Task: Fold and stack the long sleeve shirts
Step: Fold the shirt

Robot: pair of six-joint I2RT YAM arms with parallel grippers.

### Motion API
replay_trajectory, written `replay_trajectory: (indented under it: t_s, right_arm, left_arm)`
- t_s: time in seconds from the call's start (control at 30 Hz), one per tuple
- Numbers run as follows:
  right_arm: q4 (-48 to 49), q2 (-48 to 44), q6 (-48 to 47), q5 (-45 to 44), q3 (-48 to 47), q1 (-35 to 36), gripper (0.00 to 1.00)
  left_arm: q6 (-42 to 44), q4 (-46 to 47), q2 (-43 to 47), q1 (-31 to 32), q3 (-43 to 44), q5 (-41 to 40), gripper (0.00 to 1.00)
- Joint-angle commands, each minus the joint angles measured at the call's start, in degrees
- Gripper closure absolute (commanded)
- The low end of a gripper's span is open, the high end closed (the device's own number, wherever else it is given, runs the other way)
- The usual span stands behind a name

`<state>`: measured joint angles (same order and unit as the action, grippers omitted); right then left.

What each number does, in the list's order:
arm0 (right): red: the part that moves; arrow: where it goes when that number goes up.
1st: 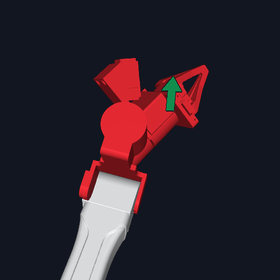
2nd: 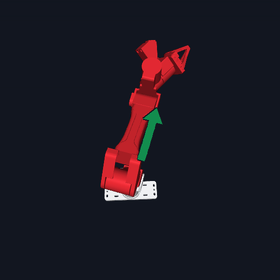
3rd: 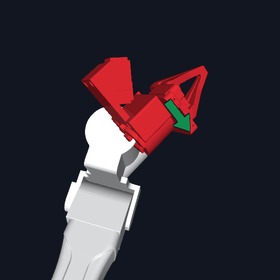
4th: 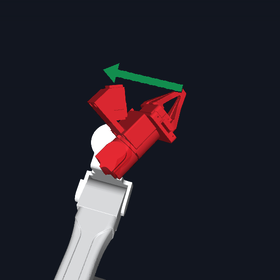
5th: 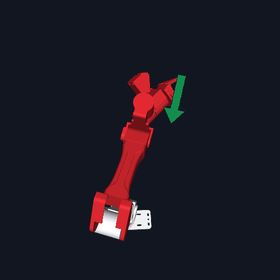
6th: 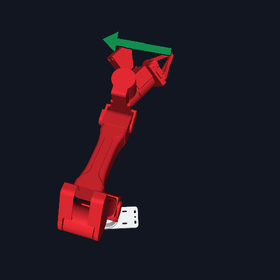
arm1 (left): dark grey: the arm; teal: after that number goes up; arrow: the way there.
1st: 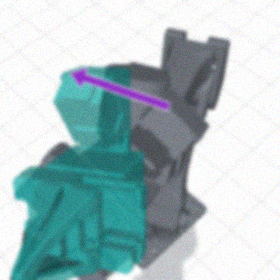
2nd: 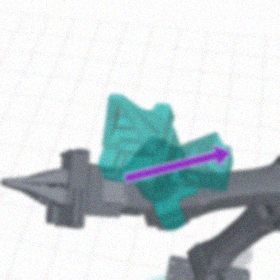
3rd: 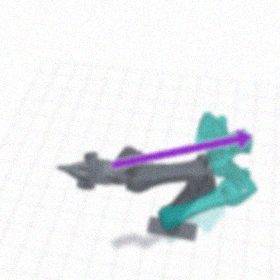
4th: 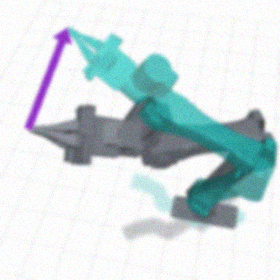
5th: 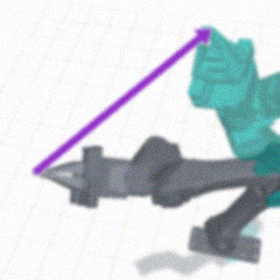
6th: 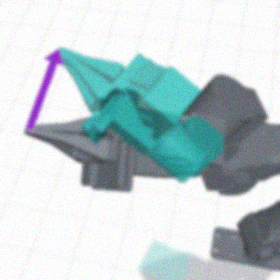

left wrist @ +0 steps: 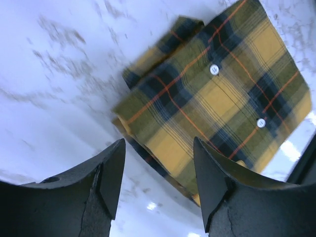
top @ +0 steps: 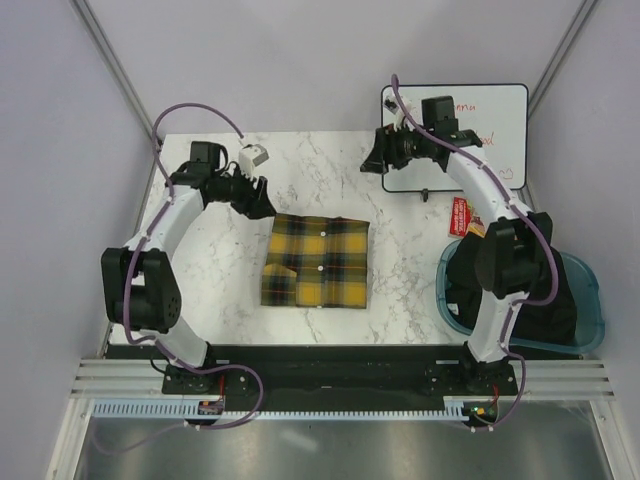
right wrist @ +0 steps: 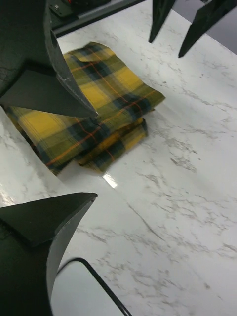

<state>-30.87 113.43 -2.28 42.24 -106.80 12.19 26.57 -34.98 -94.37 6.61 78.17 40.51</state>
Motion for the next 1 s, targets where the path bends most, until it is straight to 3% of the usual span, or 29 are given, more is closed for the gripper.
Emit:
replay_trajectory:
  t_s: [0.0, 0.13, 0.27, 0.37, 0.47, 0.73, 0.83, 0.97]
  right_arm:
    - [-5.24, -7.59, 1.33, 1.10, 11.95, 1.96, 0.34]
    - [-7.89, -8.92, -0.26, -1.54, 20.38, 2.23, 0.35]
    - [-7.54, -7.26, -1.75, -3.82, 23.22, 3.72, 0.35]
    - [-7.01, -3.49, -3.60, -6.55, 22.26, 4.86, 0.41]
    - [-6.31, 0.38, -4.22, -8.13, 20.32, 5.57, 0.55]
    - [-2.44, 4.52, -4.13, -8.93, 17.69, 5.66, 0.69]
    - [-2.96, 5.14, -4.66, -9.72, 14.35, 5.74, 0.62]
    - [-6.57, 3.48, -7.29, -9.46, 10.48, 5.22, 0.43]
  left_arm:
    - [-20.48, 5.26, 1.90, -1.78, -8.63, 5.47, 0.38]
    - [-28.65, 11.25, 4.98, -2.22, -17.24, 0.37, 0.38]
    - [-35.07, 13.26, 5.77, -4.14, -23.14, 1.31, 0.38]
    - [-36.32, 14.76, 5.07, -5.72, -26.84, 4.65, 0.39]
    - [-36.15, 15.82, 5.16, -6.52, -28.42, 6.15, 0.41]
    - [-33.42, 19.86, 2.08, -8.63, -28.16, 9.23, 0.49]
    - [-33.08, 22.85, 2.43, -9.77, -27.20, 10.03, 0.46]
    - [-28.86, 19.52, 0.86, -9.95, -20.62, 10.82, 0.36]
